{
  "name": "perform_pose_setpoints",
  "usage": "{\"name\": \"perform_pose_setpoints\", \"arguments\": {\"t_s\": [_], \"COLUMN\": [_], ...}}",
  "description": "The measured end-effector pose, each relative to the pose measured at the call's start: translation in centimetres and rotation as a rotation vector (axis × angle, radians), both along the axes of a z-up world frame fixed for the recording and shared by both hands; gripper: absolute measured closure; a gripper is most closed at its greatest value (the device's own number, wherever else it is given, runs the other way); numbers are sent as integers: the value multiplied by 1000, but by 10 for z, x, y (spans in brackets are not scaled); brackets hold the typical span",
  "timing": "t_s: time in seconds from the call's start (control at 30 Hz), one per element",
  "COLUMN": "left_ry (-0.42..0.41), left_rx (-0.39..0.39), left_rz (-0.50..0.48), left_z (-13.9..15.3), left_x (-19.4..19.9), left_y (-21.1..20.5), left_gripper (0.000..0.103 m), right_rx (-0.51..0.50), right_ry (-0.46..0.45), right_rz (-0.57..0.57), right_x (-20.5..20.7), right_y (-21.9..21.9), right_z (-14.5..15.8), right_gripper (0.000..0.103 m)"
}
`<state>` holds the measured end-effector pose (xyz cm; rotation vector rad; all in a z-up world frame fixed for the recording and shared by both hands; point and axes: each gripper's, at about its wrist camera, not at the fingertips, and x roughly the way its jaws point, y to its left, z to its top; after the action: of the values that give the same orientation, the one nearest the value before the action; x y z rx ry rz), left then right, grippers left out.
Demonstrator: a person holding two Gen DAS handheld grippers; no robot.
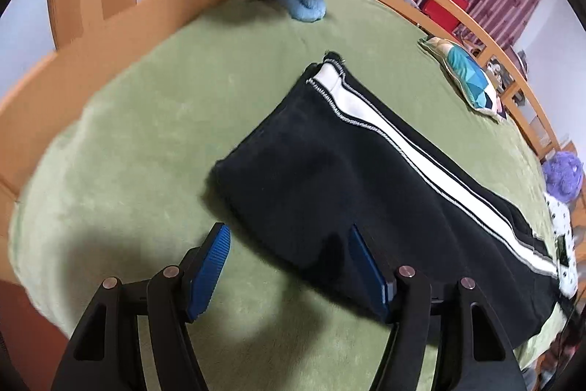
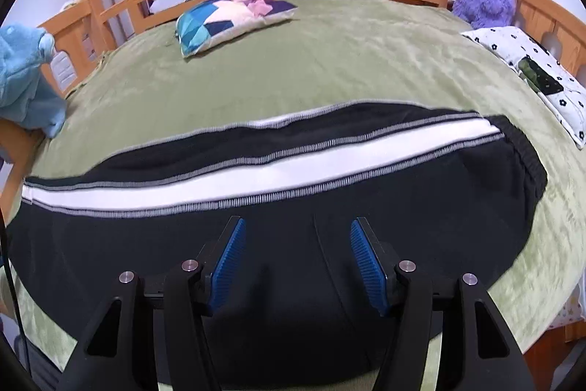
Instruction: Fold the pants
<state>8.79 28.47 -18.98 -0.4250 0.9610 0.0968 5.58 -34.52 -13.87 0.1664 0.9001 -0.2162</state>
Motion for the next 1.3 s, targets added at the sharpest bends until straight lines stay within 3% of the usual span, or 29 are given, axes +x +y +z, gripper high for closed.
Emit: {"name": "perform_pose_setpoints", "arguments": {"t_s": [0.2, 0.33, 0.5, 0.6, 0.87, 1.03, 1.17, 1.23, 1.3], "left_ry": [35, 29, 15, 4, -3, 3, 52, 63, 79], "left_rx": [-36, 12, 28, -24, -54, -74, -77, -43, 13], "left_rz": [57, 61, 81, 89, 121, 130, 152, 148, 133], "left_z": [-26, -29, -29, -30, -32, -26, -26, -22, -17], "left_x": [26, 33, 29, 26, 23, 20, 20, 19, 19], "left_y": [4, -2, 2, 12, 14, 17, 17, 11, -3], "left_gripper": [39, 41, 70, 74, 73, 78, 69, 66, 54], "right_rx": [-3, 11, 40, 59, 95, 90, 94, 121, 159], "right_ry": [38, 69, 76, 69, 64, 49, 14, -4, -22], "right_rz": [-62, -110, -157, -169, -192, -214, -297, -346, -402], "right_x": [-24, -31, -33, -33, -42, -53, -70, -78, -83], "right_y": [-11, -23, -36, -40, -47, -65, -104, -129, -161], "right_z": [-9, -17, -21, -22, -24, -21, -18, -18, -21], "right_gripper": [43, 43, 43, 43, 43, 43, 43, 38, 32]}}
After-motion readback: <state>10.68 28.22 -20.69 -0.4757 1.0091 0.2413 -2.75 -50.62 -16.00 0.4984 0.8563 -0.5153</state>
